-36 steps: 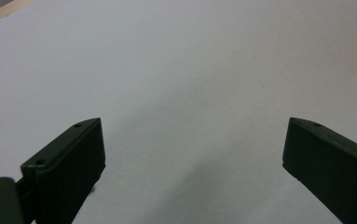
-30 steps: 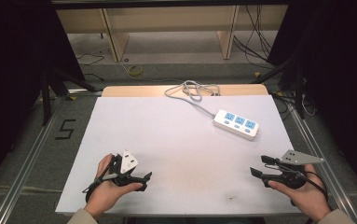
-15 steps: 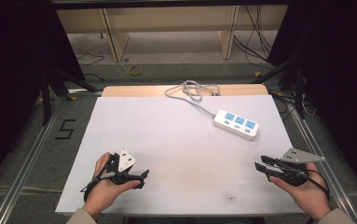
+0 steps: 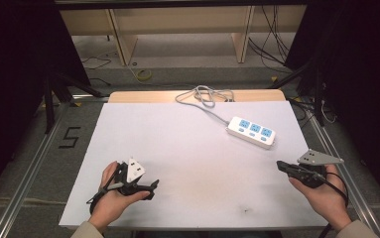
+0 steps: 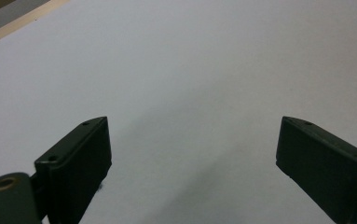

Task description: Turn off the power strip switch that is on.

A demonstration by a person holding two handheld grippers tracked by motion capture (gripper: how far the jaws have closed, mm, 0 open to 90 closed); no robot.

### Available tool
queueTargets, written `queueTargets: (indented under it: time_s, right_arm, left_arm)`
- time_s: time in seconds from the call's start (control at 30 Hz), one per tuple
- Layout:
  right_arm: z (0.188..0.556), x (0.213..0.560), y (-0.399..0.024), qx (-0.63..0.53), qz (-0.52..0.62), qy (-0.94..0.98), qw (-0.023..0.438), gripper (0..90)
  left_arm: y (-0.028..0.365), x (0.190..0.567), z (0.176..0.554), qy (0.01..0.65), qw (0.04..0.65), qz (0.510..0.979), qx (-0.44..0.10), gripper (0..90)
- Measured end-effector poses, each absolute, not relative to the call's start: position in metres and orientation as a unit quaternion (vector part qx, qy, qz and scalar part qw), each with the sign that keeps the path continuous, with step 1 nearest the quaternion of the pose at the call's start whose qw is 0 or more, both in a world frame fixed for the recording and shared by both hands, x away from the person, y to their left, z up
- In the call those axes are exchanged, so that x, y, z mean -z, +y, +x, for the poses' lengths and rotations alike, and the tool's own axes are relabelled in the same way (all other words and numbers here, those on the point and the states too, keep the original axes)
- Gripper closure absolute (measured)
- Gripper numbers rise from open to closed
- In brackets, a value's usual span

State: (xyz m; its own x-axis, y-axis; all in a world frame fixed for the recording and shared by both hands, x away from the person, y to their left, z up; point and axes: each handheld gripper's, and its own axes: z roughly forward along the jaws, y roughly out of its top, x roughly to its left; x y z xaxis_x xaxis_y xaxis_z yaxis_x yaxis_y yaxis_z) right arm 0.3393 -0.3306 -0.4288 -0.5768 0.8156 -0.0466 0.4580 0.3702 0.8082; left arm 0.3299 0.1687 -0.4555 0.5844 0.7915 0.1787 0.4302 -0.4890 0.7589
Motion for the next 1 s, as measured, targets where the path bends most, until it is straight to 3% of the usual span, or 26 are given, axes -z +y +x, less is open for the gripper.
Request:
queueTargets:
  time_s: [1.0]
  right_arm:
    - [0.381,0.423,-0.316,-0.374,0.421,0.79,0.244,90.0]
  left_arm:
    - [0.168,0.455,0.331,0.375,0.345,0.818,-0.265,10.3]
